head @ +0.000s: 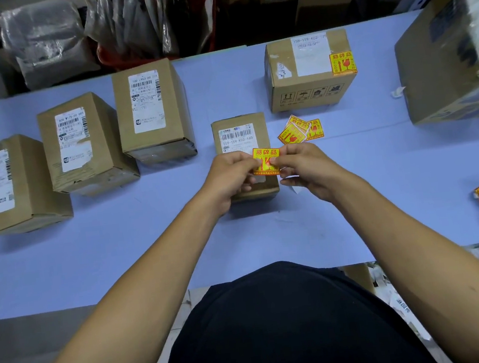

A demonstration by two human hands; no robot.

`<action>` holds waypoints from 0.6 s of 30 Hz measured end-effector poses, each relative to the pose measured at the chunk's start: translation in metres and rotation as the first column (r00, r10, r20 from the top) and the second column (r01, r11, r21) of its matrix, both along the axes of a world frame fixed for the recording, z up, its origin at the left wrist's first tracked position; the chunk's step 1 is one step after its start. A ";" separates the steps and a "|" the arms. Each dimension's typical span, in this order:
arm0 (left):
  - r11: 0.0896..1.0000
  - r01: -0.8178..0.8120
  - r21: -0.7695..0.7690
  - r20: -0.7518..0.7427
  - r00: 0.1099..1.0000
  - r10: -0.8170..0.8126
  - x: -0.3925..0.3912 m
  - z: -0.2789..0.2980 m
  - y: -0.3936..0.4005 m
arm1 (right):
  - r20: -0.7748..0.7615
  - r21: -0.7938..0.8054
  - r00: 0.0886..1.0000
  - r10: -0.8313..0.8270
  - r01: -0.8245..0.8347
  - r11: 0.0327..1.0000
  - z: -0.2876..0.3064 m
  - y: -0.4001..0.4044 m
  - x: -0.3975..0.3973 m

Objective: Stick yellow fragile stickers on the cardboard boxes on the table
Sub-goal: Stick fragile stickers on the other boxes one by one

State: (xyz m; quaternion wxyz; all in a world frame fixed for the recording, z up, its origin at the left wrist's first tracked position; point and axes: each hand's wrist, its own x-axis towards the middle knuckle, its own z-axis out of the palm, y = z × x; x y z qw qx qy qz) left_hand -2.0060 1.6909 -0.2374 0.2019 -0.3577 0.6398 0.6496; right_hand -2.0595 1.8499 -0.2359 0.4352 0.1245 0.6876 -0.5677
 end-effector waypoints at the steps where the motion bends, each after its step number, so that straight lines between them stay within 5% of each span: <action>1: 0.999 0.020 -0.037 0.003 1.000 -0.020 0.000 -0.002 0.000 | -0.014 0.027 1.000 -0.004 0.005 1.000 -0.002 0.000 0.002; 7: 0.908 0.214 -0.360 0.013 0.974 -0.224 0.003 -0.006 -0.002 | -0.017 0.156 0.995 -0.101 0.102 0.982 -0.010 0.000 0.014; 11: 0.723 0.398 -0.565 0.087 0.900 -0.427 0.007 -0.007 -0.002 | -0.092 0.208 0.993 -0.072 0.090 0.974 -0.014 0.000 0.019; 18: 0.619 0.466 -0.632 0.158 0.859 -0.487 0.010 -0.012 0.001 | -0.282 0.370 0.957 0.062 0.049 0.928 -0.018 0.000 0.025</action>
